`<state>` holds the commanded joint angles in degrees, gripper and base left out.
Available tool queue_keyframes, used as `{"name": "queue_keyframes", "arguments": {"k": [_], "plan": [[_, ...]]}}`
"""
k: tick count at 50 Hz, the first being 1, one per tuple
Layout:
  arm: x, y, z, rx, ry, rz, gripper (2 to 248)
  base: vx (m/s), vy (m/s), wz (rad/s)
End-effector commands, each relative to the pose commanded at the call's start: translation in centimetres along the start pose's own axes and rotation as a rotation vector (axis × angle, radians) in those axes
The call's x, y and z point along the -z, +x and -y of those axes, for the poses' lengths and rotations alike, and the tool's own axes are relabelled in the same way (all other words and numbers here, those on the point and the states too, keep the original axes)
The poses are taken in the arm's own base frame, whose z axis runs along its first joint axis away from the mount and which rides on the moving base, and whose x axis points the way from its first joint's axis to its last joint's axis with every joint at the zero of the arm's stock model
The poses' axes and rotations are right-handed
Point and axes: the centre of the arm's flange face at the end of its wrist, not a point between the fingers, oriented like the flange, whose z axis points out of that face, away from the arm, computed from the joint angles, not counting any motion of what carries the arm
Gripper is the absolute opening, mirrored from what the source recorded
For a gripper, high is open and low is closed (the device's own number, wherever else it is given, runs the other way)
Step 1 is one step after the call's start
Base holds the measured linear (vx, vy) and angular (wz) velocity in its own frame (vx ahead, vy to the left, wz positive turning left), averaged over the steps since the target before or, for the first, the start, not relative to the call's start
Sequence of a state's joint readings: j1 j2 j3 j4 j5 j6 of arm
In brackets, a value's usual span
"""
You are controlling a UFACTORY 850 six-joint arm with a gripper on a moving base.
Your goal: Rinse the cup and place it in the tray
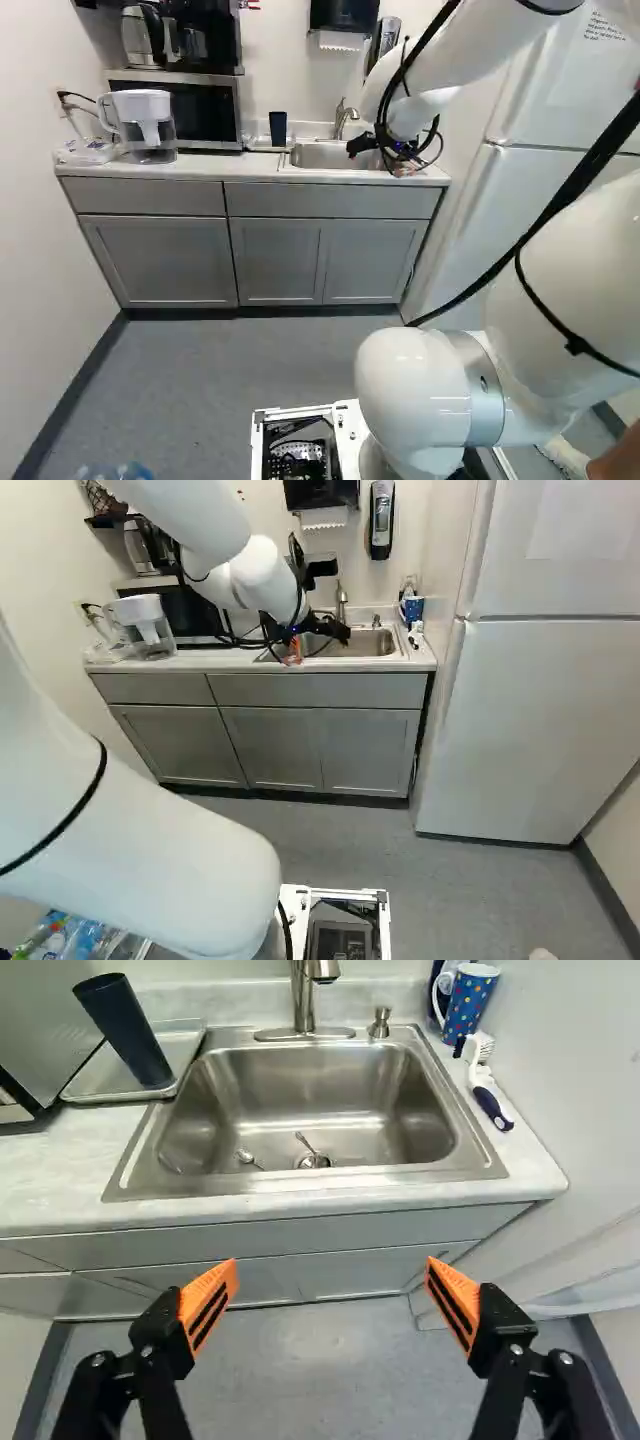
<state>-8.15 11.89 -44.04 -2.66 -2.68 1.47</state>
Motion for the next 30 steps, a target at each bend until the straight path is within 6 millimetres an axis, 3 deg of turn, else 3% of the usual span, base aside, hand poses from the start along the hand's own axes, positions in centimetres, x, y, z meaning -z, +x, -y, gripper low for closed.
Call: {"name": "queue_keyframes", "arguments": {"k": [30], "plan": [[-1.7, -7.3, 1.8, 0.016, 0.041, -0.088, 247, 0.000, 0.000, 0.000]]}}
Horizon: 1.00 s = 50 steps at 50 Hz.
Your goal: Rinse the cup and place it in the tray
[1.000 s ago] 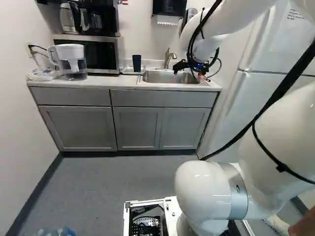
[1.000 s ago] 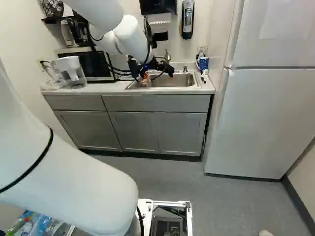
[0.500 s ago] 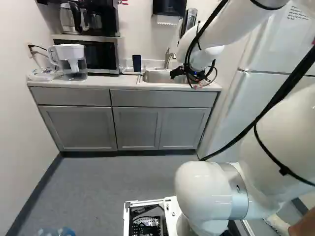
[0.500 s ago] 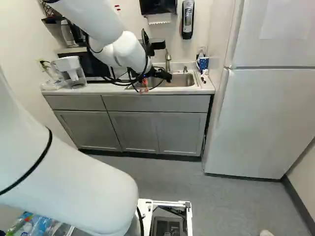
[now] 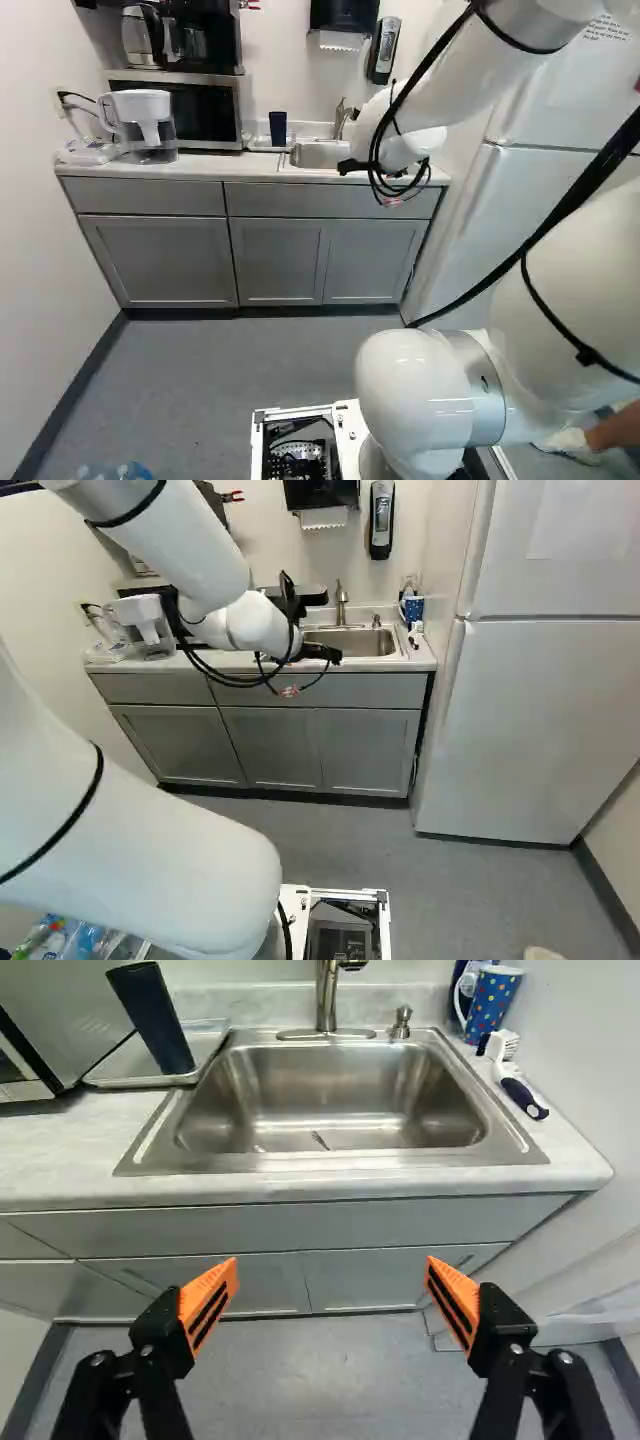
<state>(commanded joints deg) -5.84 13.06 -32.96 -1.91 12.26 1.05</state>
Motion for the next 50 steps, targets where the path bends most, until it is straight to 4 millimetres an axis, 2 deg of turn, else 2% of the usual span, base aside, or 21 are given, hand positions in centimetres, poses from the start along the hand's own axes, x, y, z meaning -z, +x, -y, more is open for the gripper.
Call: {"name": "queue_keyframes", "arguments": {"k": [26, 50], "plan": [[0.4, -7.9, 1.6, 0.014, 0.038, -0.092, 247, 0.000, 0.000, 0.000], [1.6, -13.5, 2.5, 0.022, 0.062, -0.157, 247, 0.000, 0.000, 0.000]]}}
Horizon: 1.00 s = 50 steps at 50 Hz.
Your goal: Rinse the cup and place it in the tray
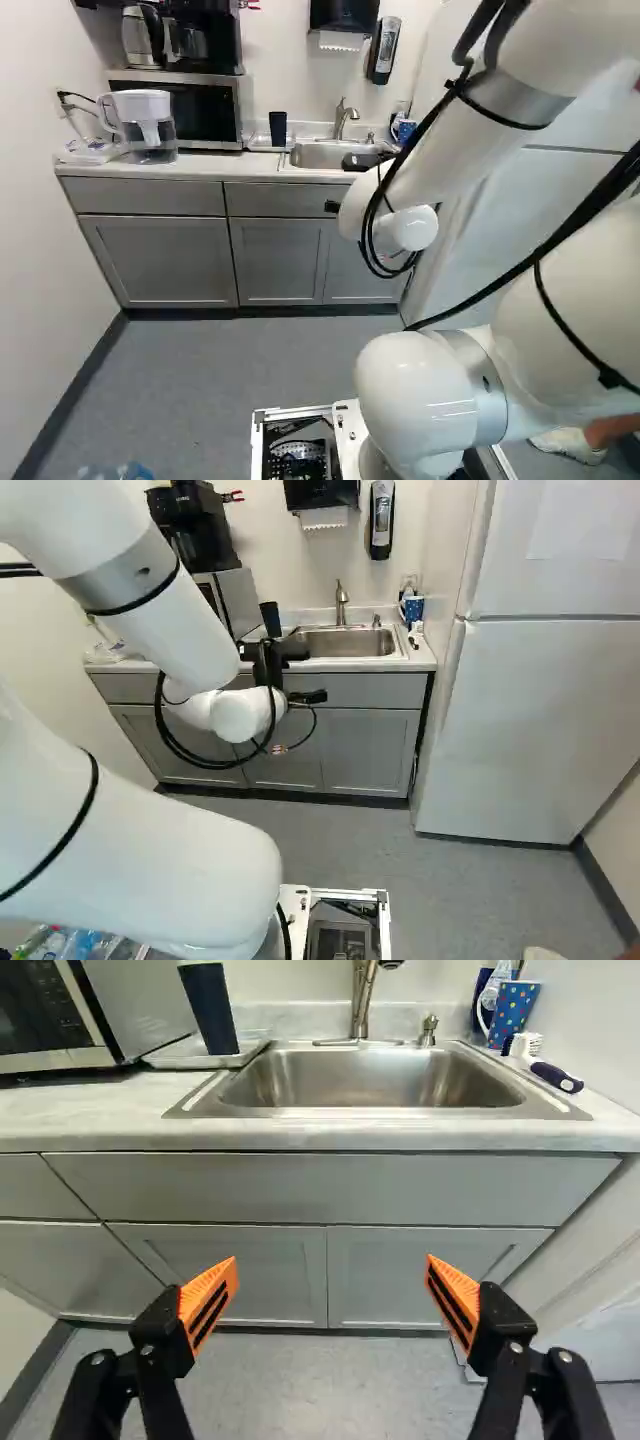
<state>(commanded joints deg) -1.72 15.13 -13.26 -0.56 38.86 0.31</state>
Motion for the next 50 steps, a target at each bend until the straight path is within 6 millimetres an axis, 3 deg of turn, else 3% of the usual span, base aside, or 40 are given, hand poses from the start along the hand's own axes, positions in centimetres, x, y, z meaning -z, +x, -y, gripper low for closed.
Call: {"name": "queue_keyframes", "arguments": {"k": [24, 50], "plan": [[1.7, -3.4, 0.5, 0.006, 0.015, -0.043, 247, 0.000, 0.000, 0.000], [2.7, -5.0, 0.8, 0.009, 0.021, -0.064, 247, 0.000, 0.000, 0.000]]}}
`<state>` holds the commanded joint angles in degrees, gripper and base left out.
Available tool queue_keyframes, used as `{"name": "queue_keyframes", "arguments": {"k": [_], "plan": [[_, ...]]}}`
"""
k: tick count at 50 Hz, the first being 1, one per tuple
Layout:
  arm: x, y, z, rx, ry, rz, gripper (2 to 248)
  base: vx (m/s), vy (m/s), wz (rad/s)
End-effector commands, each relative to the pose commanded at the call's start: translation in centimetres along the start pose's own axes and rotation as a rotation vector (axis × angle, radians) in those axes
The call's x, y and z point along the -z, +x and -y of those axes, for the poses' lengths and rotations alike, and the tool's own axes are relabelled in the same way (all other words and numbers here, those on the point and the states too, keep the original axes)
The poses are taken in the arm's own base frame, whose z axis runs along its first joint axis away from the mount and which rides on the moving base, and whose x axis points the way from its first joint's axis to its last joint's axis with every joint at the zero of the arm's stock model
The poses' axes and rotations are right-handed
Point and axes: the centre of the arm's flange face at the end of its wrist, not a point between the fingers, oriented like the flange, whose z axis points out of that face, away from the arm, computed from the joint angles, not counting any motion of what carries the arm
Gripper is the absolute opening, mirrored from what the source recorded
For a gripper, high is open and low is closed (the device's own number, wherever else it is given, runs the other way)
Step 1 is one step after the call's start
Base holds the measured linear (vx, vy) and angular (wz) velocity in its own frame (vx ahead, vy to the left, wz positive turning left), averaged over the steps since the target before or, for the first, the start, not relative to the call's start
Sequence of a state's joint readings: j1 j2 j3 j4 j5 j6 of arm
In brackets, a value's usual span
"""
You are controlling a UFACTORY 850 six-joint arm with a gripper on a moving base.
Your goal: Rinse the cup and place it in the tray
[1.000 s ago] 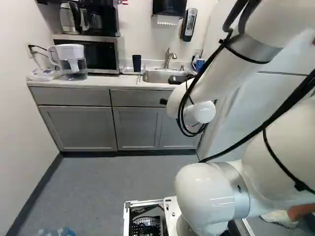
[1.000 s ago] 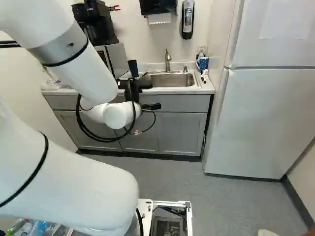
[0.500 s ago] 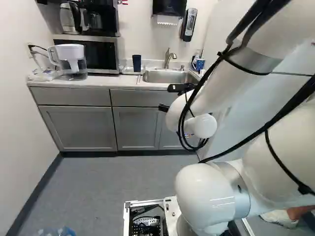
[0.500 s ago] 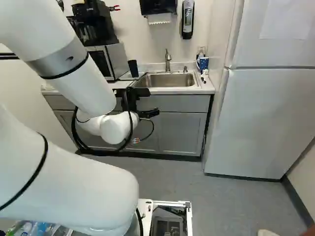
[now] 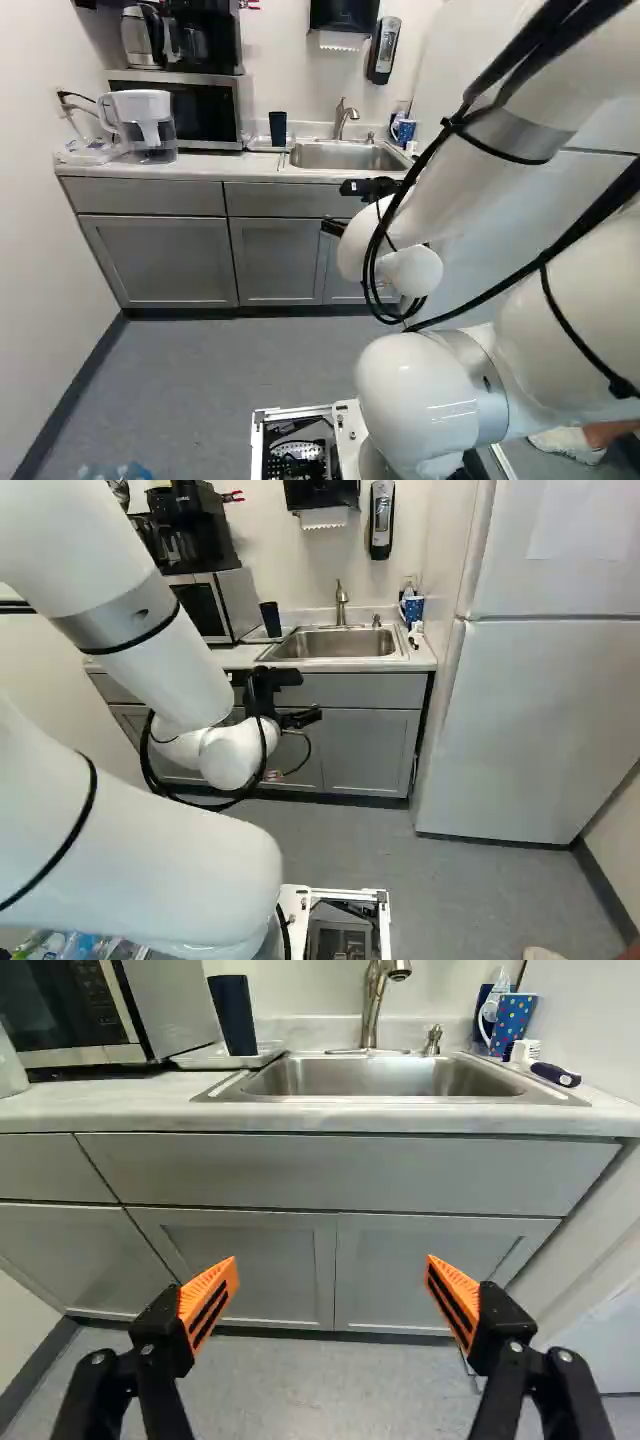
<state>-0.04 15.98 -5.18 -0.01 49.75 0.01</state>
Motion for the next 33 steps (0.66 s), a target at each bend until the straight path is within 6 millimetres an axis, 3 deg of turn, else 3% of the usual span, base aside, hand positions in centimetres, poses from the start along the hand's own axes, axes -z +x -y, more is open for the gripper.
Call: {"name": "queue_keyframes", "arguments": {"k": [33], "plan": [[0.08, -0.11, 0.02, 0.000, 0.000, -0.001, 247, 0.000, 0.000, 0.000]]}}
